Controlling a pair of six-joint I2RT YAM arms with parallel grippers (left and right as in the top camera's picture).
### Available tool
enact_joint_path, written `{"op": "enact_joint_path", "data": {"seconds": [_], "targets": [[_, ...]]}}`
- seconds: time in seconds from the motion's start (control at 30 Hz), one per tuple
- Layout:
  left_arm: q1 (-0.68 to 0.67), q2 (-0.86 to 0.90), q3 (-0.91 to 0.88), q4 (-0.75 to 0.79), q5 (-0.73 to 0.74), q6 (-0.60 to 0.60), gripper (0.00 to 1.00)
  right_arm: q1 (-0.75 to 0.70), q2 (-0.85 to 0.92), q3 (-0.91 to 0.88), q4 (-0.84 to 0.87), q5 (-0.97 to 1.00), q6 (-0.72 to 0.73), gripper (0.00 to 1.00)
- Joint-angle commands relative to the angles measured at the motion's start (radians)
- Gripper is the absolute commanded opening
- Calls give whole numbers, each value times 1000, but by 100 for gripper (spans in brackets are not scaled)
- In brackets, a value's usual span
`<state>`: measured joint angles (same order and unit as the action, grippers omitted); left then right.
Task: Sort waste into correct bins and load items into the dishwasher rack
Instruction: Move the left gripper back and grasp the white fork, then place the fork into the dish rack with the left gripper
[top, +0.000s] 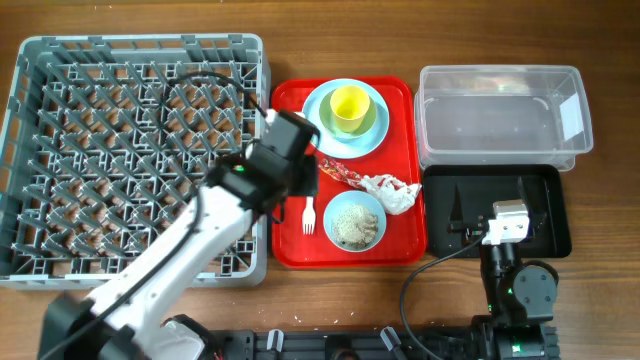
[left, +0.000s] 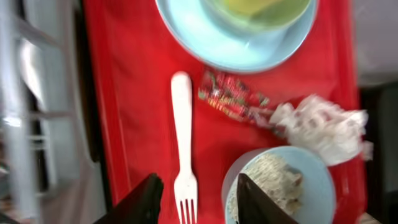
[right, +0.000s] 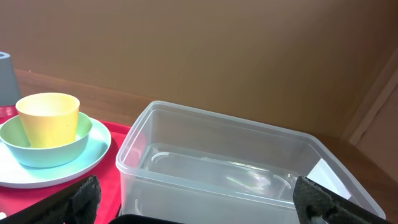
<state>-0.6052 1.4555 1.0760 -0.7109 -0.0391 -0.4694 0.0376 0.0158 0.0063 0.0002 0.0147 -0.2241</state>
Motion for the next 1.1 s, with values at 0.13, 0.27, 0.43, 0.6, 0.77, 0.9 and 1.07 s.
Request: {"op": "enact_joint_path", "data": {"seconds": [0.13, 0.27, 0.43, 0.6, 0.77, 0.9, 1.07], "targets": [[-15, 202, -23, 31, -20, -64, 42, -4, -2, -1, 6, -16, 17, 100], [-15, 286, -23, 53, 42, -63, 41, -4, -2, -1, 6, -16, 16, 100], [-15, 371, -23, 73, 50, -63, 40, -4, -2, -1, 6, -16, 17, 100], [-33, 425, -23, 103, 49, -63, 25, -4, -2, -1, 6, -16, 17, 100], [-40, 415, -18, 109, 34, -62, 4, -4, -2, -1, 6, -16, 16, 100], [-38, 294, 49, 31, -49, -58, 4, -4, -2, -1, 6, -17, 17, 100], [-38, 16, 101, -70, -241, -25, 4, -4, -2, -1, 6, -16, 16, 100]]}}
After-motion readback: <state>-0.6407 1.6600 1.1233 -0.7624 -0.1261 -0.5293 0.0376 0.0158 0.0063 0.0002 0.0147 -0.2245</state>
